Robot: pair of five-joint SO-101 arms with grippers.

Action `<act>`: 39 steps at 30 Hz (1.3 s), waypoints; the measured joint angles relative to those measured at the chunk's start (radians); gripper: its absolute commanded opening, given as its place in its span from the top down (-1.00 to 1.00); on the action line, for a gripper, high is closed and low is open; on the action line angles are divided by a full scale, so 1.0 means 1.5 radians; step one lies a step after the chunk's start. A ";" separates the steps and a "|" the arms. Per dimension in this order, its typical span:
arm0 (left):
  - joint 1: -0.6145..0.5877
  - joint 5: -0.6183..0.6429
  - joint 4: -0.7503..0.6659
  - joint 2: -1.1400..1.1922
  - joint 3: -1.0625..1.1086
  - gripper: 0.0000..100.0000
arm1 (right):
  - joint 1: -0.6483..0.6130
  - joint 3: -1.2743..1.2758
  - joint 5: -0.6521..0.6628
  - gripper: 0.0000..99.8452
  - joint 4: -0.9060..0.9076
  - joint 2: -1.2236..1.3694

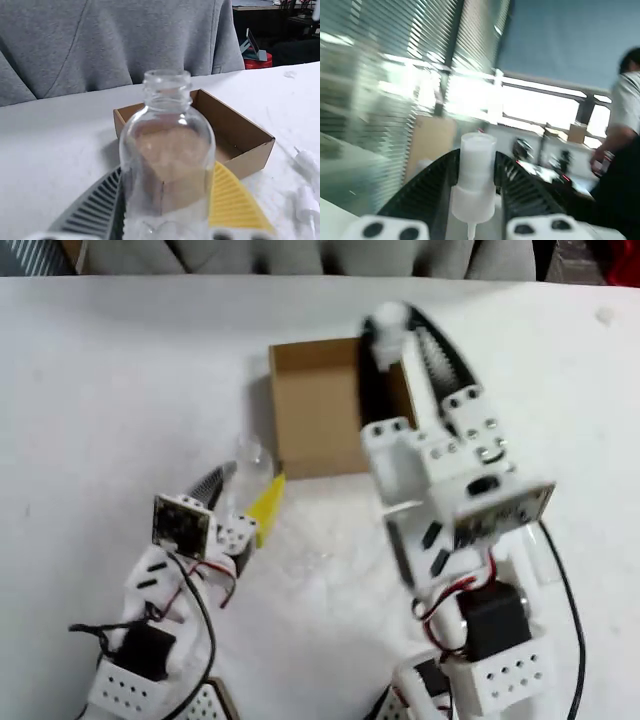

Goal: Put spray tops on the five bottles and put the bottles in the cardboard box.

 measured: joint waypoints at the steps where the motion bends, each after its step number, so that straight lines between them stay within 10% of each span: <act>1: 0.000 -0.001 0.000 -0.005 0.004 0.81 | -0.027 0.000 0.000 0.97 -0.015 0.000; 39: -0.001 -0.003 0.000 -0.009 0.026 0.81 | -0.141 -0.106 -0.144 0.97 0.018 0.177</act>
